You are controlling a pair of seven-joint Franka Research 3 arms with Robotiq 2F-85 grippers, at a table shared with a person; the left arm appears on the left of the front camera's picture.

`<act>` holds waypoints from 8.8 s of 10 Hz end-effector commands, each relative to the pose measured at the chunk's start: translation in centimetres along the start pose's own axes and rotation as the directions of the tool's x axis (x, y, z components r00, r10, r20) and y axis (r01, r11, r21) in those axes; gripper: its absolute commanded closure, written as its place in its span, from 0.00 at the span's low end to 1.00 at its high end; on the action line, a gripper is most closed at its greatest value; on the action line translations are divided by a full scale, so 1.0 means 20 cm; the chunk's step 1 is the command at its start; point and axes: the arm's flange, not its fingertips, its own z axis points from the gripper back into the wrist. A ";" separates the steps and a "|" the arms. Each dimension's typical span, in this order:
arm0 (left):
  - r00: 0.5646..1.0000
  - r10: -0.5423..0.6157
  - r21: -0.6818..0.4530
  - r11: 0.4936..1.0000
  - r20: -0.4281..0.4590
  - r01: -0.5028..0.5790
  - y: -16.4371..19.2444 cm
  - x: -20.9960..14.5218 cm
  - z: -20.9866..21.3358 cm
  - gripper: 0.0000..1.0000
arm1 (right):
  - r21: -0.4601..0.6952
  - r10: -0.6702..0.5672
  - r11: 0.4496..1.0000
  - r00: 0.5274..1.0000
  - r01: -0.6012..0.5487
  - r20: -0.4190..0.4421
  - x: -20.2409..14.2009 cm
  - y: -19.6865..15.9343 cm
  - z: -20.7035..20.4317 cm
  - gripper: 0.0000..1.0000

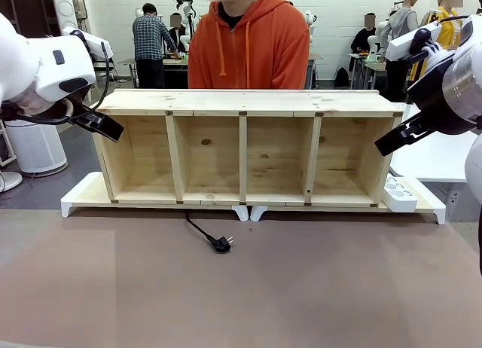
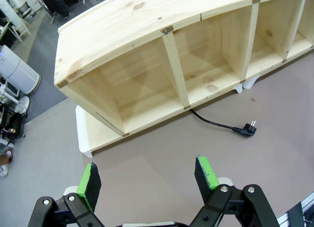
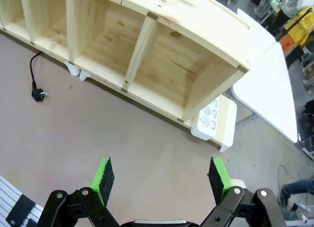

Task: Perform cable management.
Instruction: When the cord part of the Power Cable appears at the lower middle area of the table and stops, grasp the cord part of the Power Cable.

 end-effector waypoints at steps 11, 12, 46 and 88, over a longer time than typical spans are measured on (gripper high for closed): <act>1.000 -0.004 0.000 1.000 0.011 0.004 -0.01 0.01 -0.01 0.00 | 0.002 0.008 1.000 1.000 -0.008 0.008 0.01 0.00 -0.02 0.00; 1.000 -0.004 0.000 1.000 0.011 0.004 -0.01 0.01 -0.01 0.00 | 0.002 0.008 1.000 1.000 -0.008 0.008 0.01 0.00 -0.02 0.00; 1.000 -0.004 0.000 1.000 0.011 0.004 -0.01 0.01 -0.01 0.00 | 0.538 0.484 0.740 0.875 -0.404 -0.009 0.68 1.10 -0.88 0.00; 1.000 -0.004 0.000 1.000 0.011 0.004 -0.01 0.01 -0.01 0.00 | 0.758 0.762 0.483 0.636 -0.438 -0.118 0.51 1.61 -1.96 0.67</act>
